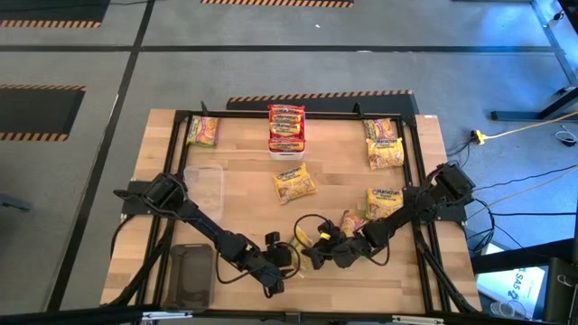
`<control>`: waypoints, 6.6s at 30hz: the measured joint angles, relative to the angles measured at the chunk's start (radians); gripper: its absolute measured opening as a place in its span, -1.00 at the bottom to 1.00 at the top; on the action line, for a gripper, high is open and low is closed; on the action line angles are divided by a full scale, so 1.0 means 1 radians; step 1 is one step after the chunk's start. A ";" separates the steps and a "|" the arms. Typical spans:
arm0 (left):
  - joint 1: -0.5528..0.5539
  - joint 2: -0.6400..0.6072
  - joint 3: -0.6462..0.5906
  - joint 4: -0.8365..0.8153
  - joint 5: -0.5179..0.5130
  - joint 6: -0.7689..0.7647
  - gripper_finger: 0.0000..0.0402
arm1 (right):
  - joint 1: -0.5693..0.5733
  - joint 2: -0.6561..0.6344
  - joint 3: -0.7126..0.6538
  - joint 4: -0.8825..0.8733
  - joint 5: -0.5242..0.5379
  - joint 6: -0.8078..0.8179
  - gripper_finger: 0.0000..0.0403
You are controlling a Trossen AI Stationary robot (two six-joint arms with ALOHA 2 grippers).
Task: Sort Maruchan noodles
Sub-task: Put the yellow noodle pack into the transparent bin
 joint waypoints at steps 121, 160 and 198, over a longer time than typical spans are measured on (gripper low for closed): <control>0.819 -0.792 -0.159 -1.492 0.331 0.475 -0.37 | -0.117 -0.327 -0.102 -0.165 0.004 -1.193 0.20; 0.887 -0.803 -0.438 -1.043 0.362 0.653 -0.17 | -0.117 -0.327 -0.101 -0.082 -0.076 -1.217 0.20; 0.681 -0.752 -0.123 -0.472 0.304 0.117 -0.14 | -0.118 -0.327 -0.100 -0.164 0.077 -1.171 0.20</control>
